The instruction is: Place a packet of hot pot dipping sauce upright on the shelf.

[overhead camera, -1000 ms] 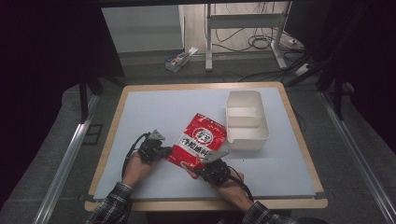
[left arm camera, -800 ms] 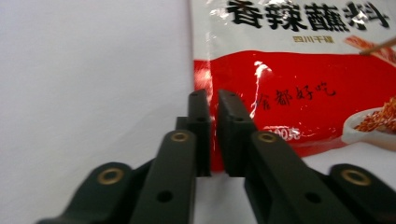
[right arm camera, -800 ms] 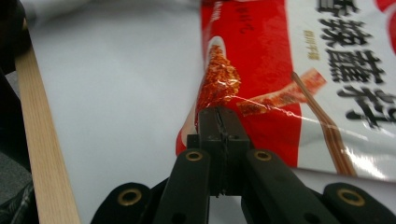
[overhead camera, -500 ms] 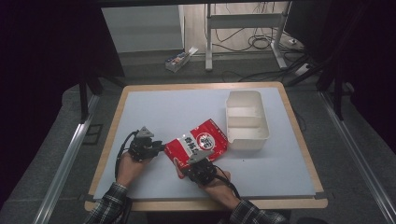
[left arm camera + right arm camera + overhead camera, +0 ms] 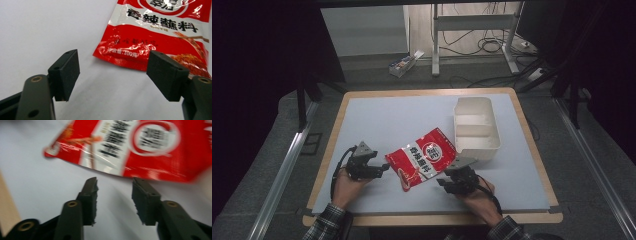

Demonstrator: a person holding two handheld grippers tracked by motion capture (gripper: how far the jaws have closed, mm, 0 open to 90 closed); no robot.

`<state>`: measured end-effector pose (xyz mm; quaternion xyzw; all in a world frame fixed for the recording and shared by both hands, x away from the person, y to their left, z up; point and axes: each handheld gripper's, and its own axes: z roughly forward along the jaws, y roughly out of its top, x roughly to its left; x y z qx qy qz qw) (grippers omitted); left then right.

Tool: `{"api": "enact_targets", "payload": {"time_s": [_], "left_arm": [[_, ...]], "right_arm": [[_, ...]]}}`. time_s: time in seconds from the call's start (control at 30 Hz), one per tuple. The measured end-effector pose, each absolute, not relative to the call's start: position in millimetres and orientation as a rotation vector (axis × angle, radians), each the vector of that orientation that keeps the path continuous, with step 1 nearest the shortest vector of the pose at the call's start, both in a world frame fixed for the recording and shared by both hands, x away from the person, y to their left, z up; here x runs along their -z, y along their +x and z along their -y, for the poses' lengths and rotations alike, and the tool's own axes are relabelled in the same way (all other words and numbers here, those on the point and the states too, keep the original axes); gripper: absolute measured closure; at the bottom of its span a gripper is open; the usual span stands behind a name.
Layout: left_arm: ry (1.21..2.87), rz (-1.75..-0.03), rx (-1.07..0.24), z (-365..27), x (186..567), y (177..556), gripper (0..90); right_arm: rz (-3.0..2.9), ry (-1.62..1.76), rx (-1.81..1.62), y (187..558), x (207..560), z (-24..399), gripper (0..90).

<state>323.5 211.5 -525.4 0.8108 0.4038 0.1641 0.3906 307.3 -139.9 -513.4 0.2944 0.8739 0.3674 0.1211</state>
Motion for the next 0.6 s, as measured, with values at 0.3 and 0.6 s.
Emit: {"api": "enact_targets", "payload": {"time_s": [0.3,0.6], "left_arm": [[2.062,-1.032,-0.429,-218,526,305,19.1],[2.088,-1.023,-0.432,-217,528,301,18.9]], "right_arm": [[-2.527,1.013,-1.013,331,521,162,30.8],[-2.503,0.992,-1.055,341,521,137,28.4]]}}
